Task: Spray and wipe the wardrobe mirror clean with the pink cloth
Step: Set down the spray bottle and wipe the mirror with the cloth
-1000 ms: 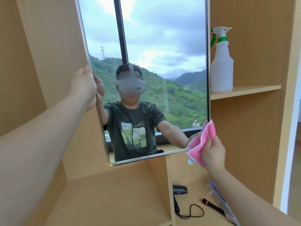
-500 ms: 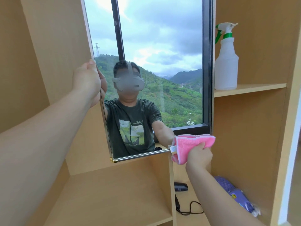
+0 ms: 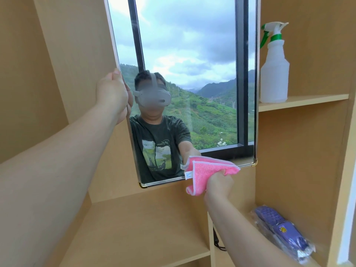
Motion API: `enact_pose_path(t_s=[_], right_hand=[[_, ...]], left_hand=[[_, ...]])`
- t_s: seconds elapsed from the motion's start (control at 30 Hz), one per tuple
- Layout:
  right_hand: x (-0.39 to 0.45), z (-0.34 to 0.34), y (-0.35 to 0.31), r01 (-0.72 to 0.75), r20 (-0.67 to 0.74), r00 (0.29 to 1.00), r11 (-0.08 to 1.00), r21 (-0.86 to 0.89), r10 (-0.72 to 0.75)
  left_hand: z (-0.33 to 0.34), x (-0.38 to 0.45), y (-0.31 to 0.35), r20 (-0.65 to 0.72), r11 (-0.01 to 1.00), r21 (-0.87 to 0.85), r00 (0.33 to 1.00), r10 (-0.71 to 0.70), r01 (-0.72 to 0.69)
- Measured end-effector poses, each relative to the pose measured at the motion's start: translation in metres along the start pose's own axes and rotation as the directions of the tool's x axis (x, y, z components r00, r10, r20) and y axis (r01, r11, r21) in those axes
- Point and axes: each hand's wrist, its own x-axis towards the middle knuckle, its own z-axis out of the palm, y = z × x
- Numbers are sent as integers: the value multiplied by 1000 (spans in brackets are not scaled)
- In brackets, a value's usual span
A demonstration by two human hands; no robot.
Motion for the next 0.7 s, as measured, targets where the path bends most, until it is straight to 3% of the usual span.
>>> enact_pose_path(t_s=[0.5,0.57,0.63,0.7], right_hand=[[-32,5,19,100,128,988,991,-90,-88],[-28,-1,15,84,143,987,993,-81,-72],[-27,-6,10,91,161,984,994,-65,-79],[-25,-10,8,77,191,979,996,-38,-69]], left_hand=[[-22,-14,-16,2,979,174,994,110,-108],[-45,-52,-58,-189,988,153,981,48,-18],[-63,-103,-115,-322,984,67,937,-135,165],[-58,-151,-165,-239,908,129,901,-361,398]])
